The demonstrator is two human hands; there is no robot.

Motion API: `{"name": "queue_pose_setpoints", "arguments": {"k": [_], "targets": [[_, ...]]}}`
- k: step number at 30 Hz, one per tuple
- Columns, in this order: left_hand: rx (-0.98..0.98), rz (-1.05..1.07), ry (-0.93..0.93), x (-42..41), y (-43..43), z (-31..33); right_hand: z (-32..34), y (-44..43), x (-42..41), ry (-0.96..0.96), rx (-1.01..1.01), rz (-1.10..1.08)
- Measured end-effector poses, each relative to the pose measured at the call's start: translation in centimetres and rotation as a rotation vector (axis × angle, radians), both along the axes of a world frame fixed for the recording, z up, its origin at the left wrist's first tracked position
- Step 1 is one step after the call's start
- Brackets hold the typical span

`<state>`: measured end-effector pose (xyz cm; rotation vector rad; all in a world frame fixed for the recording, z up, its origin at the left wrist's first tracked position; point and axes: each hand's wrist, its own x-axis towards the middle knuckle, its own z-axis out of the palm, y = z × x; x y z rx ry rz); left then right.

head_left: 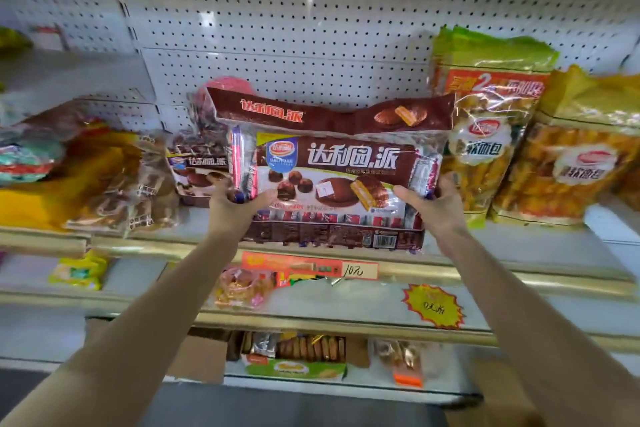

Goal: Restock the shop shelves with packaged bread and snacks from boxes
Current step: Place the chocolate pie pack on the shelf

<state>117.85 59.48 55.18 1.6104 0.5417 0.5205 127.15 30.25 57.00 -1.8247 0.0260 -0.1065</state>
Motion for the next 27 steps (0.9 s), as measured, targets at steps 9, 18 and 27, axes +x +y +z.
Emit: {"name": "queue_pose_setpoints", "arguments": {"k": [9, 18, 27], "targets": [[0.049, -0.108, -0.001, 4.2, 1.5, -2.9, -2.6, 0.6, 2.6, -0.027, -0.024, -0.050], [0.057, -0.115, 0.013, 6.0, 1.6, -4.3, -4.6, 0.5, 4.0, -0.048, -0.056, -0.073], [0.103, -0.107, -0.067, 6.2, 1.7, -6.9, -7.2, 0.7, 5.3, -0.091, -0.025, -0.056]]}}
